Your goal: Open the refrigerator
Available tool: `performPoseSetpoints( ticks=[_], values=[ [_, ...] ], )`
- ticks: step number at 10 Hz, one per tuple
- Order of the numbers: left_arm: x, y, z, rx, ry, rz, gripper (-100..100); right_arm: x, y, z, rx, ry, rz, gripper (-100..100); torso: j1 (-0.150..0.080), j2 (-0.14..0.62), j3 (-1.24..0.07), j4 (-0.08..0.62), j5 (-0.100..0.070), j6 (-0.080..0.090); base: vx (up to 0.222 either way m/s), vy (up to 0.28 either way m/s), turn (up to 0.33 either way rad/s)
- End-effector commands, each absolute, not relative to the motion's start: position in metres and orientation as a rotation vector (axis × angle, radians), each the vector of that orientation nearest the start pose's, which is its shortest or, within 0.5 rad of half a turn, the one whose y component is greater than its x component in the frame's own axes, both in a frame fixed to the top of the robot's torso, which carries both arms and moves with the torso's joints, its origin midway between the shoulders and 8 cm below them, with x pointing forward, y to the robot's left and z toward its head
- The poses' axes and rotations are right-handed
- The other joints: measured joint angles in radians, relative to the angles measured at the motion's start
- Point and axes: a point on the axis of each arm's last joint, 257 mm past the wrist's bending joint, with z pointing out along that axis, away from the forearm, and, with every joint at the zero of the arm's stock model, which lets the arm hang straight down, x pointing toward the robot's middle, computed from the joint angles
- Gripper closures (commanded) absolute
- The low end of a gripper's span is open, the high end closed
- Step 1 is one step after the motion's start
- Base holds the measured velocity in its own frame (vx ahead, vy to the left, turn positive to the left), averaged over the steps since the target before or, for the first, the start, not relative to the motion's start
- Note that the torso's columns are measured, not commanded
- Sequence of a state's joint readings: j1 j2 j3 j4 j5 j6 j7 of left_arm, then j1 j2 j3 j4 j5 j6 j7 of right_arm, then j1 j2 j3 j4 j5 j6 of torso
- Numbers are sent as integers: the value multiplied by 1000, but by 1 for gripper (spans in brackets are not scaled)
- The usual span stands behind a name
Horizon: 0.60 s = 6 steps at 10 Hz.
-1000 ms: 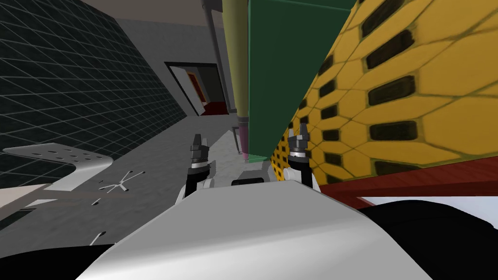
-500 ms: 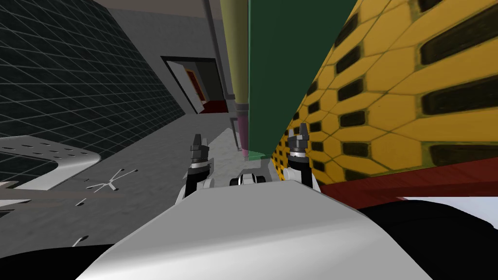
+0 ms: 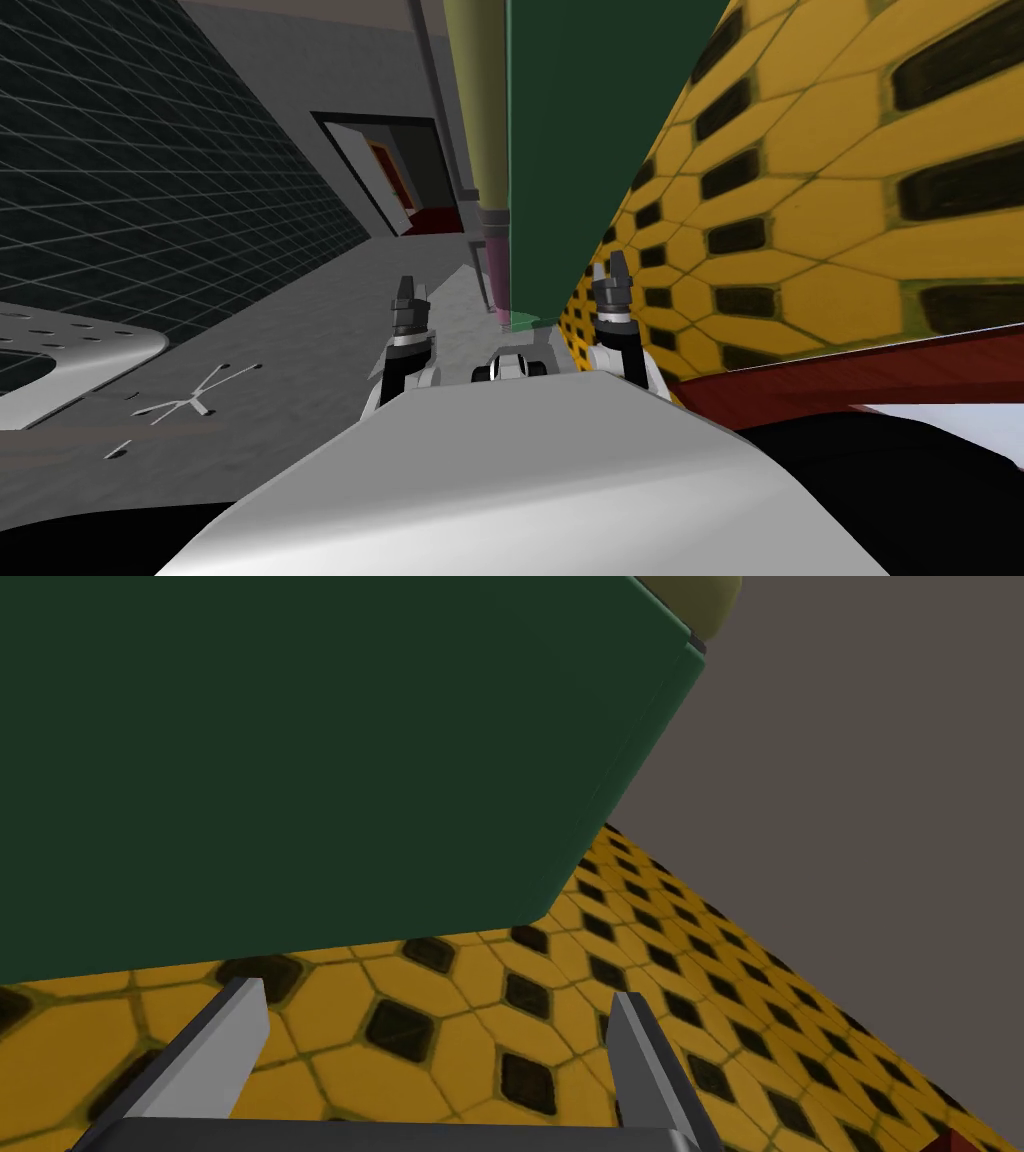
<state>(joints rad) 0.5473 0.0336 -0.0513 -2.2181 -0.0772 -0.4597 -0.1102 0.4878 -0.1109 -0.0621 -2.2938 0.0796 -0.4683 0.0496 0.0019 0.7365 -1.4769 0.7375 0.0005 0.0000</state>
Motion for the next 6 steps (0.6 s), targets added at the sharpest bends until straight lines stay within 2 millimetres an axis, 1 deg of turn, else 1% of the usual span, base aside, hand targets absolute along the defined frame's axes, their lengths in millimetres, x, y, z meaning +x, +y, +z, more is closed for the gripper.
performPoseSetpoints(
  ticks=[1, 4, 5, 6],
  values=[
    [360, 259, -30, -655, 818, -1155, 0, 343, -266, 39, 374, 785, 1066, -100, -1, 1, 0, 0, 0, 0, 99, 82, -182],
    [360, 259, -30, -655, 818, -1155, 0, 334, -251, 52, 218, 792, 960, -100, -1, 0, 0, 0, 0, 0, 131, 122, -187],
    [360, 259, -30, -655, 818, -1155, 0, 335, -249, 51, 208, 799, 950, -100, -1, 1, 0, 0, 0, 0, 86, 95, -69],
    [360, 259, -30, -654, 818, -1155, 0, 331, -243, 55, 151, 798, 908, -100, -4, 3, 2, 1, -1, 0, 79, 83, -151]
  ],
)
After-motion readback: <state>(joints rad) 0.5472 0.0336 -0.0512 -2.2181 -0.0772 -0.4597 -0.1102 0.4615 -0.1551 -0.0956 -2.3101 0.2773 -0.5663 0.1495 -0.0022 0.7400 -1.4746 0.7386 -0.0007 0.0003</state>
